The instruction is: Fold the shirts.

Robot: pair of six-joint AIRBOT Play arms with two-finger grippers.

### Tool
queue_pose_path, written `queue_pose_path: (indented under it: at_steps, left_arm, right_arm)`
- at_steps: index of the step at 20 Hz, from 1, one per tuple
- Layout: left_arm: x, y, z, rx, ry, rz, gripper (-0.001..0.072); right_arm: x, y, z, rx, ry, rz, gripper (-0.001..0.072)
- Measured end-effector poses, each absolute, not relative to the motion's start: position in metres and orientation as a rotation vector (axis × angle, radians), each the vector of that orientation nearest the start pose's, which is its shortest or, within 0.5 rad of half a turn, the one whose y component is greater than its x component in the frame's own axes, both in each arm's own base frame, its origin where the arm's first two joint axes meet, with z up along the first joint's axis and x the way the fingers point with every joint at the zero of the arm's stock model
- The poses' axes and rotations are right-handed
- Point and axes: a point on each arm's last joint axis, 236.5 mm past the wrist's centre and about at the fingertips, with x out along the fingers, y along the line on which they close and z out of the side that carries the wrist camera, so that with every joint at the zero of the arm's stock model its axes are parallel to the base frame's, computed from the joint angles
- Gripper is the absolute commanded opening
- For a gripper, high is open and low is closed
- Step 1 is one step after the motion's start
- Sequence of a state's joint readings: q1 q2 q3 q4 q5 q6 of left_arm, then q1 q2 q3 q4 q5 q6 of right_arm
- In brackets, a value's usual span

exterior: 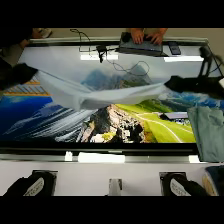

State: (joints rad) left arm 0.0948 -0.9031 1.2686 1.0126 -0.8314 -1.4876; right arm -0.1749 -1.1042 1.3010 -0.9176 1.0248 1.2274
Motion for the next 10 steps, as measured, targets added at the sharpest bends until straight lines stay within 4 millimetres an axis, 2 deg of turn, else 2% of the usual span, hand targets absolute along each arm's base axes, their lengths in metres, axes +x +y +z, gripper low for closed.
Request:
queue_pose_path:
  at_steps: [1, 3, 4, 5, 6, 7, 8, 10]
  left_arm:
    - [0.392, -0.053, 0.338, -0.382, 0.281, -0.254, 0.0028]
    - [0.350, -0.052, 0.440, -0.341, 0.028, -0.275, 0.0028]
    - [0.322, -0.053, 0.485, -0.325, -0.089, -0.287, 0.0028]
    - [0.296, -0.054, 0.517, -0.312, -0.176, -0.296, 0.0028]
    - [0.270, -0.056, 0.542, -0.302, -0.245, -0.307, 0.0028]
    - [0.250, -0.058, 0.558, -0.298, -0.287, -0.318, 0.0028]
    - [0.233, -0.062, 0.567, -0.297, -0.306, -0.330, 0.0028]
    - [0.217, -0.067, 0.568, -0.287, -0.294, -0.342, 0.0027]
  right_arm:
    - [0.427, 0.043, 0.250, 0.223, 0.549, 0.323, 0.0024]
    - [0.394, 0.030, 0.362, 0.113, 0.288, 0.250, 0.0025]
    - [0.372, 0.025, 0.405, 0.089, 0.187, 0.210, 0.0025]
    - [0.345, 0.020, 0.443, 0.083, 0.094, 0.165, 0.0025]
    - [0.319, 0.015, 0.470, 0.086, 0.025, 0.125, 0.0025]
    - [0.293, 0.009, 0.490, 0.090, -0.031, 0.085, 0.0025]
    - [0.273, 0.005, 0.502, 0.089, -0.066, 0.051, 0.0025]
    - [0.244, -0.003, 0.512, 0.070, -0.091, -0.001, 0.0025]
